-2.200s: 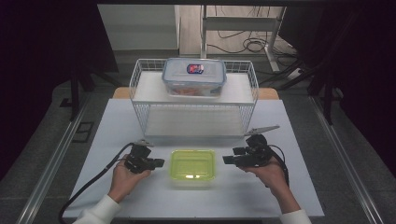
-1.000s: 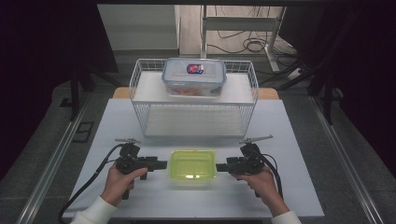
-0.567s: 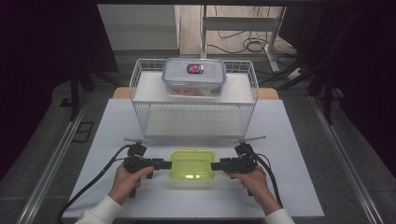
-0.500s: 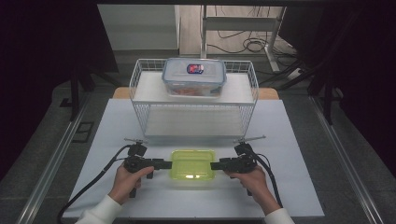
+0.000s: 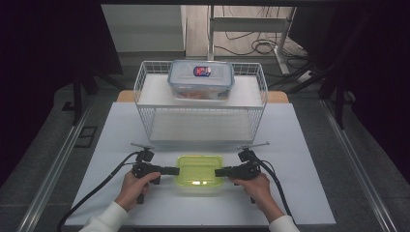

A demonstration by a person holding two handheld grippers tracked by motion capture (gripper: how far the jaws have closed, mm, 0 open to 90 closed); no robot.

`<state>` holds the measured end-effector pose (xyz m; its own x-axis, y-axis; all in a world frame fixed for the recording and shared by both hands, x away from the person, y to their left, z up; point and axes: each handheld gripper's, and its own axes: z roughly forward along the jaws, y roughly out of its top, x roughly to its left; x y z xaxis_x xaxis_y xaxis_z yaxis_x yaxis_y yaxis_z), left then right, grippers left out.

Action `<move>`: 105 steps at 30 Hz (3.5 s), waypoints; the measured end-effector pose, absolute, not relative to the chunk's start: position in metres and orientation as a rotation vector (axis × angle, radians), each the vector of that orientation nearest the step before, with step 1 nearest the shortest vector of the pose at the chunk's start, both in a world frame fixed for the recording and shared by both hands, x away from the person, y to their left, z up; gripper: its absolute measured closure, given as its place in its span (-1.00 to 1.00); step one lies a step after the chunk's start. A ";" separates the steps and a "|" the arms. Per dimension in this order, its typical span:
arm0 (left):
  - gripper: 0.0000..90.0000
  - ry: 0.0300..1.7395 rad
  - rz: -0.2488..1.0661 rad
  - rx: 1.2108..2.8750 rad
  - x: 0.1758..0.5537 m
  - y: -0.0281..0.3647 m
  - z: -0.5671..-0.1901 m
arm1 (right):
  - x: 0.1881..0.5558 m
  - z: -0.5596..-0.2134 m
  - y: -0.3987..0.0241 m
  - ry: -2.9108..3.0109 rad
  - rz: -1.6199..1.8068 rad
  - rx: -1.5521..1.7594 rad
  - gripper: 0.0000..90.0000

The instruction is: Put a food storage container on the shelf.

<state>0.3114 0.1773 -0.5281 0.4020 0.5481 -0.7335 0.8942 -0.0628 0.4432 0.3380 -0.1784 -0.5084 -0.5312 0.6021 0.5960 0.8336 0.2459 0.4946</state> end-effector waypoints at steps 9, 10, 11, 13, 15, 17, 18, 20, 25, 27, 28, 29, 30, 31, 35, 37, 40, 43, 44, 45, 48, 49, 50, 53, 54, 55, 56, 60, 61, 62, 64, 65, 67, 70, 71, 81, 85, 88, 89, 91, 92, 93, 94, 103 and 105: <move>0.68 1.232 -0.534 1.692 0.310 0.179 -0.528 | 0.338 -0.513 -0.185 -2.134 -1.182 -1.392 0.59; 0.70 1.234 -0.521 1.692 0.309 0.179 -0.527 | 0.336 -0.512 -0.186 -2.119 -1.200 -1.395 0.62; 0.72 1.237 -0.518 1.689 0.308 0.179 -0.527 | 0.335 -0.511 -0.186 -2.110 -1.203 -1.393 0.64; 0.75 1.237 -0.514 1.689 0.308 0.180 -0.527 | 0.334 -0.510 -0.187 -2.111 -1.215 -1.390 0.66; 0.80 1.235 -0.486 1.689 0.306 0.181 -0.525 | 0.332 -0.507 -0.188 -2.113 -1.242 -1.371 0.74; 0.81 1.227 -0.469 1.702 0.305 0.180 -0.524 | 0.331 -0.504 -0.188 -2.117 -1.264 -1.363 0.78; 0.81 1.225 -0.464 1.705 0.304 0.180 -0.524 | 0.330 -0.503 -0.188 -2.128 -1.266 -1.361 0.78; 0.81 1.222 -0.462 1.708 0.304 0.180 -0.524 | 0.330 -0.503 -0.188 -2.139 -1.267 -1.357 0.78; 0.81 1.198 -0.456 1.700 0.302 0.181 -0.519 | 0.328 -0.499 -0.188 -2.155 -1.286 -1.330 0.78; 0.81 1.188 -0.450 1.699 0.301 0.181 -0.516 | 0.327 -0.495 -0.189 -2.160 -1.304 -1.317 0.78; 0.81 1.180 -0.445 1.697 0.301 0.181 -0.513 | 0.325 -0.489 -0.190 -2.169 -1.330 -1.295 0.78; 0.81 1.176 -0.443 1.697 0.300 0.181 -0.512 | 0.325 -0.489 -0.190 -2.169 -1.330 -1.295 0.78; 0.81 1.163 -0.432 1.694 0.299 0.181 -0.507 | 0.324 -0.485 -0.191 -2.173 -1.351 -1.277 0.78; 0.81 1.156 -0.426 1.694 0.299 0.182 -0.505 | 0.323 -0.483 -0.192 -2.169 -1.360 -1.270 0.77; 0.81 1.145 -0.402 1.692 0.297 0.182 -0.497 | 0.320 -0.475 -0.192 -2.199 -1.382 -1.234 0.78; 0.81 1.132 -0.392 1.688 0.295 0.183 -0.491 | 0.319 -0.470 -0.192 -2.218 -1.405 -1.214 0.77; 0.81 1.114 -0.366 1.695 0.293 0.183 -0.484 | 0.316 -0.463 -0.191 -2.235 -1.434 -1.189 0.77; 0.81 1.107 -0.350 1.703 0.291 0.183 -0.477 | 0.315 -0.460 -0.191 -2.250 -1.444 -1.179 0.77; 0.81 1.103 -0.346 1.705 0.290 0.183 -0.475 | 0.315 -0.459 -0.191 -2.251 -1.452 -1.172 0.77; 0.81 1.098 -0.341 1.707 0.290 0.183 -0.473 | 0.314 -0.457 -0.191 -2.254 -1.456 -1.168 0.77; 0.81 1.082 -0.329 1.700 0.288 0.184 -0.468 | 0.311 -0.450 -0.190 -2.279 -1.480 -1.144 0.77; 0.81 1.082 -0.329 1.700 0.288 0.184 -0.468 | 0.311 -0.450 -0.190 -2.279 -1.480 -1.144 0.77; 0.81 1.073 -0.320 1.703 0.287 0.185 -0.465 | 0.311 -0.447 -0.190 -2.293 -1.493 -1.131 0.77; 0.81 1.069 -0.317 1.701 0.287 0.185 -0.462 | 0.310 -0.445 -0.190 -2.305 -1.500 -1.123 0.77; 0.81 1.062 -0.315 1.701 0.286 0.186 -0.459 | 0.309 -0.442 -0.190 -2.307 -1.511 -1.114 0.77; 0.81 1.062 -0.315 1.701 0.286 0.186 -0.459 | 0.309 -0.442 -0.190 -2.307 -1.511 -1.114 0.77; 0.81 1.060 -0.312 1.700 0.286 0.186 -0.458 | 0.308 -0.439 -0.190 -2.313 -1.522 -1.103 0.77; 0.81 1.042 -0.300 1.701 0.283 0.187 -0.450 | 0.306 -0.433 -0.189 -2.330 -1.548 -1.083 0.77; 0.81 1.042 -0.300 1.701 0.283 0.187 -0.450 | 0.306 -0.433 -0.189 -2.330 -1.548 -1.083 0.77; 0.81 1.041 -0.299 1.698 0.282 0.186 -0.448 | 0.305 -0.431 -0.190 -2.334 -1.550 -1.080 0.77; 0.81 1.032 -0.292 1.700 0.282 0.187 -0.447 | 0.305 -0.429 -0.190 -2.339 -1.562 -1.070 0.77; 0.81 1.033 -0.285 1.702 0.281 0.186 -0.446 | 0.304 -0.427 -0.190 -2.347 -1.562 -1.067 0.77; 0.81 1.028 -0.275 1.708 0.280 0.186 -0.443 | 0.304 -0.426 -0.190 -2.353 -1.567 -1.063 0.77; 0.81 1.024 -0.267 1.710 0.279 0.186 -0.441 | 0.304 -0.425 -0.190 -2.349 -1.576 -1.057 0.77; 0.81 1.023 -0.266 1.709 0.279 0.186 -0.440 | 0.304 -0.424 -0.190 -2.349 -1.576 -1.057 0.77; 0.81 0.993 -0.243 1.714 0.280 0.187 -0.428 | 0.303 -0.411 -0.190 -2.381 -1.608 -1.025 0.77; 0.81 0.985 -0.235 1.711 0.281 0.190 -0.423 | 0.304 -0.405 -0.188 -2.397 -1.617 -1.012 0.77; 0.81 0.978 -0.219 1.710 0.286 0.192 -0.412 | 0.308 -0.397 -0.185 -2.405 -1.636 -1.003 0.76; 0.81 0.974 -0.211 1.714 0.287 0.192 -0.408 | 0.309 -0.395 -0.185 -2.409 -1.643 -1.000 0.76; 0.81 0.971 -0.203 1.718 0.289 0.192 -0.404 | 0.312 -0.388 -0.184 -2.408 -1.658 -0.996 0.76; 0.81 0.963 -0.191 1.716 0.292 0.192 -0.395 | 0.313 -0.385 -0.184 -2.411 -1.666 -0.993 0.76; 0.81 0.963 -0.191 1.716 0.292 0.192 -0.395 | 0.315 -0.381 -0.184 -2.409 -1.673 -0.992 0.76; 0.81 0.955 -0.184 1.717 0.294 0.192 -0.390 | 0.315 -0.381 -0.184 -2.409 -1.673 -0.992 0.76; 0.81 0.919 -0.150 1.707 0.316 0.192 -0.352 | 0.332 -0.344 -0.186 -2.393 -1.743 -0.979 0.77; 0.81 0.909 -0.144 1.706 0.321 0.193 -0.344 | 0.336 -0.336 -0.186 -2.383 -1.761 -0.972 0.77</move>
<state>0.3214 0.1929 -0.3442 0.6935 0.4919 -0.5265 0.6303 -0.0602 0.7740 0.3359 -0.1863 -0.3363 -0.8056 0.4630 0.3697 0.4892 0.1679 0.8558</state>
